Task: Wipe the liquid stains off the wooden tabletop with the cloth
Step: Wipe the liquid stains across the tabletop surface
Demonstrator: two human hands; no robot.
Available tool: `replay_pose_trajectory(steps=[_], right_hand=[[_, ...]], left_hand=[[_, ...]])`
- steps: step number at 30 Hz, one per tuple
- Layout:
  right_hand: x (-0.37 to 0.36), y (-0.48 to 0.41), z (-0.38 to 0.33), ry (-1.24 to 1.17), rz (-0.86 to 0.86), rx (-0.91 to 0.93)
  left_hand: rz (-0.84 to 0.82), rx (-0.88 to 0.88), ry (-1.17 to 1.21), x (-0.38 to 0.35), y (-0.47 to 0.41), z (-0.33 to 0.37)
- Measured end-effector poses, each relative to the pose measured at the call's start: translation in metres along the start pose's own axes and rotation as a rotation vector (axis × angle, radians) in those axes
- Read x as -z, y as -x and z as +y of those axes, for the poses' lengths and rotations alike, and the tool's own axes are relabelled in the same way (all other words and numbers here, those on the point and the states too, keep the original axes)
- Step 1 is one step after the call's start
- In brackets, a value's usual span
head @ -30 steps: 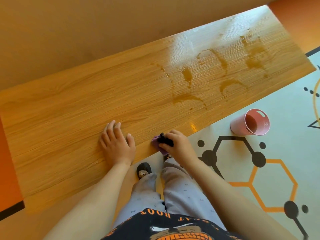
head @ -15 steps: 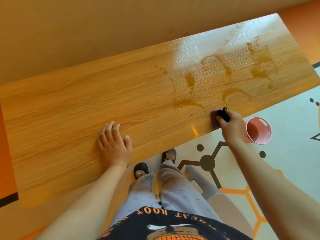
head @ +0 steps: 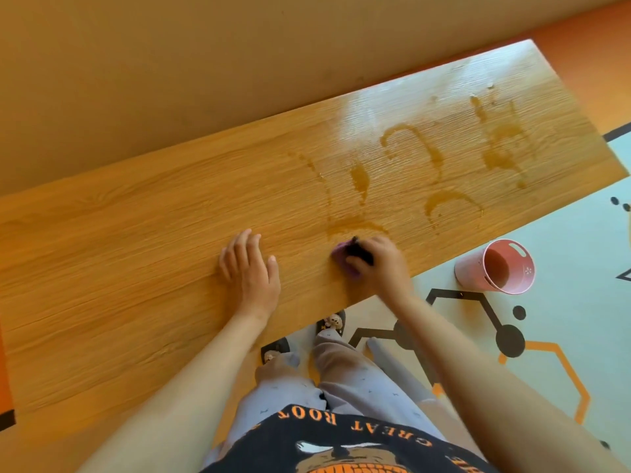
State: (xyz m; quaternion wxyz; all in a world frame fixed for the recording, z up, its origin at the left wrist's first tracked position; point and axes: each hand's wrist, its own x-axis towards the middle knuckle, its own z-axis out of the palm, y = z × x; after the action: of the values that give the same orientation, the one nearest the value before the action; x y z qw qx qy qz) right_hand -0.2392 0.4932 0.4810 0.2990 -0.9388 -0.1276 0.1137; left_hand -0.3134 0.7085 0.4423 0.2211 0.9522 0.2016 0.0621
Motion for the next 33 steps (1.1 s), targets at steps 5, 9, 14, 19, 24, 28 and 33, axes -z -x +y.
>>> replay_pose_trajectory(steps=[5,9,14,19,24,28,33], right_hand=[[0.058,-0.03,0.07,0.004,0.221,-0.299],[0.052,-0.029,0.071,0.044,0.284,-0.356],[-0.003,-0.012,0.004,0.008,0.13,-0.123],[-0.035,-0.019,-0.04,-0.045,-0.084,0.086],[0.008,-0.057,-0.001,-0.037,-0.01,0.002],[0.055,-0.092,0.046,-0.001,0.173,-0.207],[0.053,-0.099,0.052,0.022,0.241,-0.289]], left_hand=[[-0.048,0.005,-0.133,-0.011,-0.025,0.001],[-0.027,0.004,-0.177,-0.013,-0.022,0.001],[-0.022,0.017,-0.172,-0.011,-0.024,0.004],[-0.019,0.029,-0.164,-0.011,-0.025,0.004],[0.003,0.029,-0.155,-0.012,-0.026,0.004],[0.013,0.036,-0.151,-0.012,-0.026,0.005],[0.005,0.047,-0.144,-0.012,-0.027,0.005]])
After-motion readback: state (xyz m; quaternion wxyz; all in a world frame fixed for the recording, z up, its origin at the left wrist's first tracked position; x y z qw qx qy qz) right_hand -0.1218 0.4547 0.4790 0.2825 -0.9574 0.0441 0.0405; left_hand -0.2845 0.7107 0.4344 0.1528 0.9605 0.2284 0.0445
